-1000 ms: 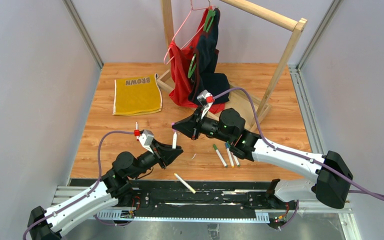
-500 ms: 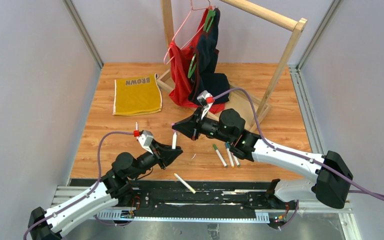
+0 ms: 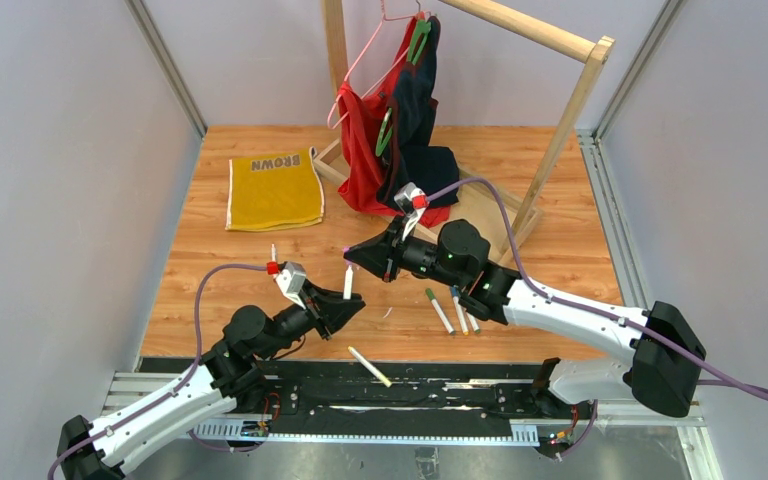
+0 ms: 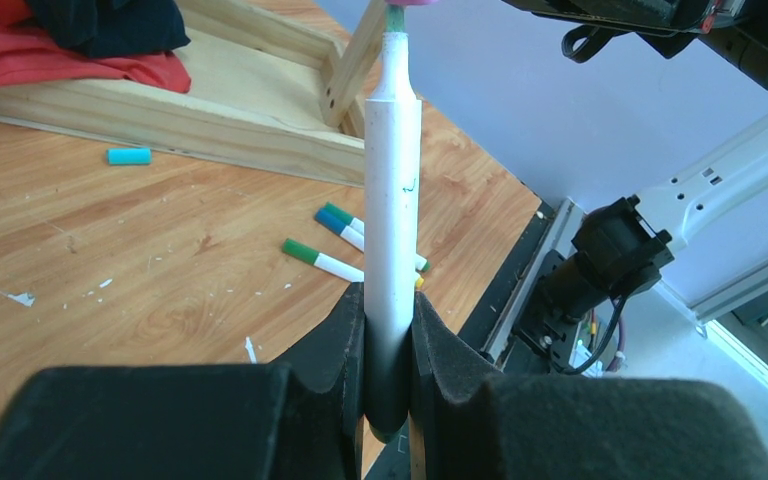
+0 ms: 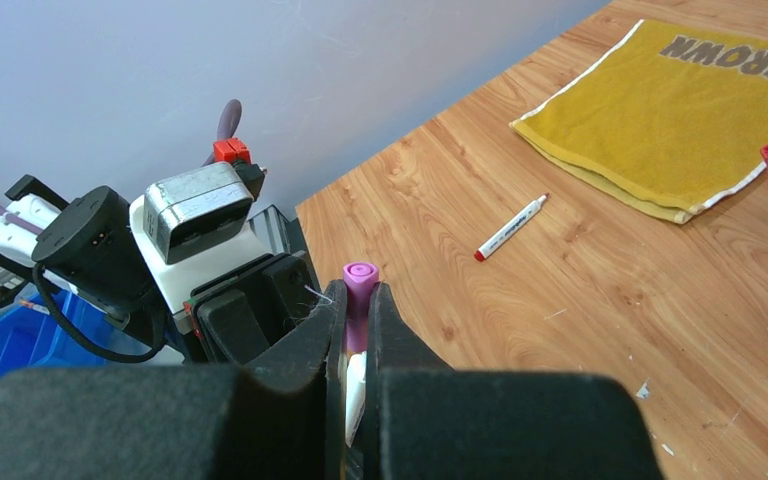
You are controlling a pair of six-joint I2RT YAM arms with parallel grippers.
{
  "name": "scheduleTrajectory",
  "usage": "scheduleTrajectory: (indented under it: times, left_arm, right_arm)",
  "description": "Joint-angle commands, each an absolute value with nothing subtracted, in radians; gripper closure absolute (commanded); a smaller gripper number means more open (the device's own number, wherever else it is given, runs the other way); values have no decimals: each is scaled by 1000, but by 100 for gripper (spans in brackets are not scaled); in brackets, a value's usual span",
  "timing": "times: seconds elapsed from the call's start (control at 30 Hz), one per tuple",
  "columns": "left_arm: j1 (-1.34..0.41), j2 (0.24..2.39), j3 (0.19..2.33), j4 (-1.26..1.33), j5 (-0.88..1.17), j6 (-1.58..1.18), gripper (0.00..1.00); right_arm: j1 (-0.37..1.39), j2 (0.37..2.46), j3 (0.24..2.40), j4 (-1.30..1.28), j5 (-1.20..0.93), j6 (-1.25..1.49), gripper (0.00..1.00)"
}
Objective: Insert the pens into the pen caps
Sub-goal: Insert the pen cap onto the pen.
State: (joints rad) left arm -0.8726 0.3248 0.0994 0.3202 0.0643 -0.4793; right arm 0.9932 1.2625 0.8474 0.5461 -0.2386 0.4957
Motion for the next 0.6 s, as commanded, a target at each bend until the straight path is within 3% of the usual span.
scheduleTrajectory:
  times: [0.0, 0.57]
  left_arm:
    - [-870, 306, 95, 371, 72, -479, 100]
    - [-870, 296, 89, 371, 81, -486, 100]
  right_arm:
    - [1002, 1258, 827, 552, -200, 466, 99]
    - [1002, 1233, 812, 550, -146, 423, 99]
